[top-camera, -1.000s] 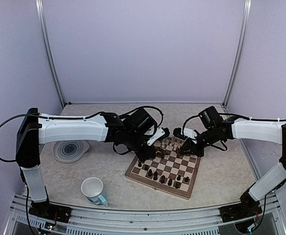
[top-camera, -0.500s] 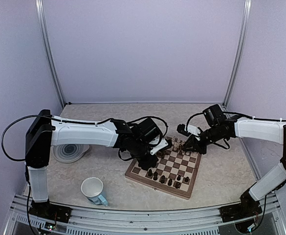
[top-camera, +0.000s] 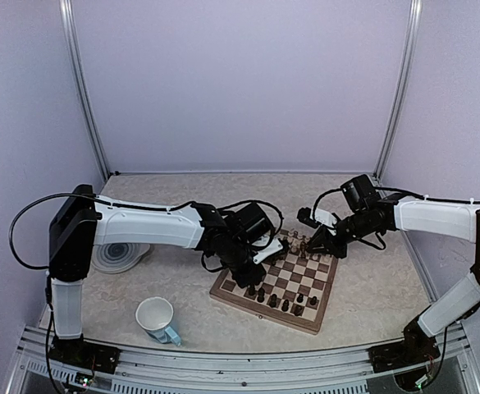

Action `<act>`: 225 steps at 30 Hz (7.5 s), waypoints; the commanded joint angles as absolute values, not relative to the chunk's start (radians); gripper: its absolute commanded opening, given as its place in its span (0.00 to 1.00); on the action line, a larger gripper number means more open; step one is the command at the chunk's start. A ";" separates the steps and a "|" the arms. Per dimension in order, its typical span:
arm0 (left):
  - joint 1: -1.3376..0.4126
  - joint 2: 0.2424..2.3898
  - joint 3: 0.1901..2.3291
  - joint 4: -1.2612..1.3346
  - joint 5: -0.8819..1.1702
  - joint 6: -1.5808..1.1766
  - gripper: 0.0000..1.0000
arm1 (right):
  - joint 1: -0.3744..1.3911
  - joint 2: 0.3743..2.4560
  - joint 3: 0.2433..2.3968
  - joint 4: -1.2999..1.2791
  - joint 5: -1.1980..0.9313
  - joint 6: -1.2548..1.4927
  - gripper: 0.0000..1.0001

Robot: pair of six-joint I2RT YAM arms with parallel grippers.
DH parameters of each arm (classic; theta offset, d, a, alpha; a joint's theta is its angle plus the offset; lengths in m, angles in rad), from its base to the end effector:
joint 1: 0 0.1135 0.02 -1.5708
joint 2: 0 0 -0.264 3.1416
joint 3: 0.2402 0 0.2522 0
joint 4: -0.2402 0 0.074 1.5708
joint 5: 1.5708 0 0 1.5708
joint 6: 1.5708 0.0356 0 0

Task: Set up the chess pieces on the board
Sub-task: Place the pawn at f7, then pick up the rook from the chess pile, then place the rook at h8.

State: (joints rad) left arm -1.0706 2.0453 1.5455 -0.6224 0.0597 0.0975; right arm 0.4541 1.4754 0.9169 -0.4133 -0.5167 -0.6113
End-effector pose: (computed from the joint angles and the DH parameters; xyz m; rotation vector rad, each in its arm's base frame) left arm 0.2053 -0.3800 0.1849 1.5317 2.2833 -0.3659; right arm 0.2561 0.1446 0.2107 -1.4152 2.0072 0.5855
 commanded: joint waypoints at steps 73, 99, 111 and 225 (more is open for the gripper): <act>-1.130 1.875 1.249 0.594 -0.276 -0.525 0.50 | 0.443 1.465 1.112 -0.276 -0.598 -0.163 0.00; -1.099 1.961 1.293 0.567 -0.258 -0.627 0.38 | 0.443 1.465 1.108 -0.258 -0.626 -0.140 0.00; -1.089 1.985 1.297 0.570 -0.210 -0.645 0.32 | 0.443 1.472 1.105 -0.253 -0.627 -0.140 0.00; -0.917 2.126 1.748 -1.121 0.296 -0.289 0.23 | 0.388 1.376 0.946 -0.245 -0.573 -0.377 0.00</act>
State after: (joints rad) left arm -0.9112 2.1052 1.7222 -1.1328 0.2787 -0.3050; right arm 0.4019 1.4078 0.9611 -0.2417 -0.5644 -0.3729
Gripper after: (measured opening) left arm 0.227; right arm 0.096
